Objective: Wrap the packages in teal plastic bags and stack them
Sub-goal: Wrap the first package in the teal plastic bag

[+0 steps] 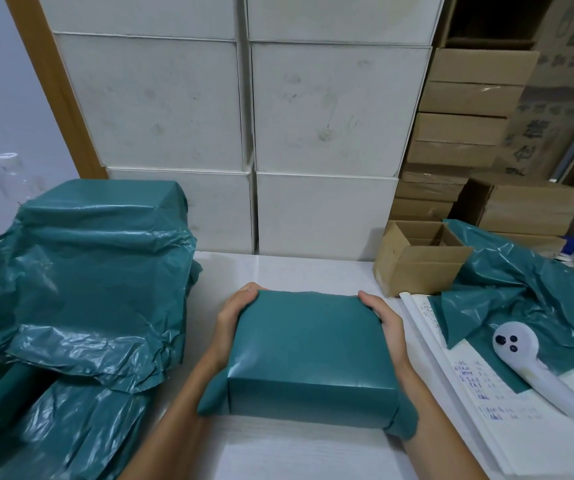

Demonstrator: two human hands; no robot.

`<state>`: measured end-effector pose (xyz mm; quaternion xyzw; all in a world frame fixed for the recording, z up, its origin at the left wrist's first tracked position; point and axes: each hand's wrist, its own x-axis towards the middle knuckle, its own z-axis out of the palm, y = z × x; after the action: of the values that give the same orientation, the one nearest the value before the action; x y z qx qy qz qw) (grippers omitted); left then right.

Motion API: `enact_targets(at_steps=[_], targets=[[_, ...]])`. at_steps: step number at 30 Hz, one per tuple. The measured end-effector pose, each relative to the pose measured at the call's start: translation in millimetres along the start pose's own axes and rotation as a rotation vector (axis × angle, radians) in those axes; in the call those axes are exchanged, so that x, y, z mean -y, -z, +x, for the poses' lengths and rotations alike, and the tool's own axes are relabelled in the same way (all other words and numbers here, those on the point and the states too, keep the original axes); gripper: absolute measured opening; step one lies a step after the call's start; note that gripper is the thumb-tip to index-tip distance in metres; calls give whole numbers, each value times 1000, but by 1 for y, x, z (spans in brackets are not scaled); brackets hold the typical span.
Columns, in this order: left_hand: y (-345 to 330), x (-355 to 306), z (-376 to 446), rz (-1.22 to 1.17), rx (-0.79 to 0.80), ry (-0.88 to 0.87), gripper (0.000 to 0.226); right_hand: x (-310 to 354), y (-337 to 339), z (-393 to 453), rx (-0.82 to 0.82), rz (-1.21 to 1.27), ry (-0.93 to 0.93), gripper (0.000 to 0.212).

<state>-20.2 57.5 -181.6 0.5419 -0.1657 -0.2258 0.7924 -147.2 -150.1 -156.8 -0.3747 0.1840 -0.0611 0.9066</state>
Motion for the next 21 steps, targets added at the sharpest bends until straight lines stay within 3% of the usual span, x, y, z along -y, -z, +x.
enact_targets(at_steps=[13,15,18,21], targets=[[0,-1,-3,28,-16,-3,53,2,2,-1,-16,-81,7,31],[-1,-3,-4,43,-3,-23,48,3,3,-2,-24,-134,8,26],[-1,-6,-5,111,9,-60,46,10,4,-1,-63,-300,78,37],[0,-6,-6,84,8,-60,41,14,3,-5,-66,-410,159,27]])
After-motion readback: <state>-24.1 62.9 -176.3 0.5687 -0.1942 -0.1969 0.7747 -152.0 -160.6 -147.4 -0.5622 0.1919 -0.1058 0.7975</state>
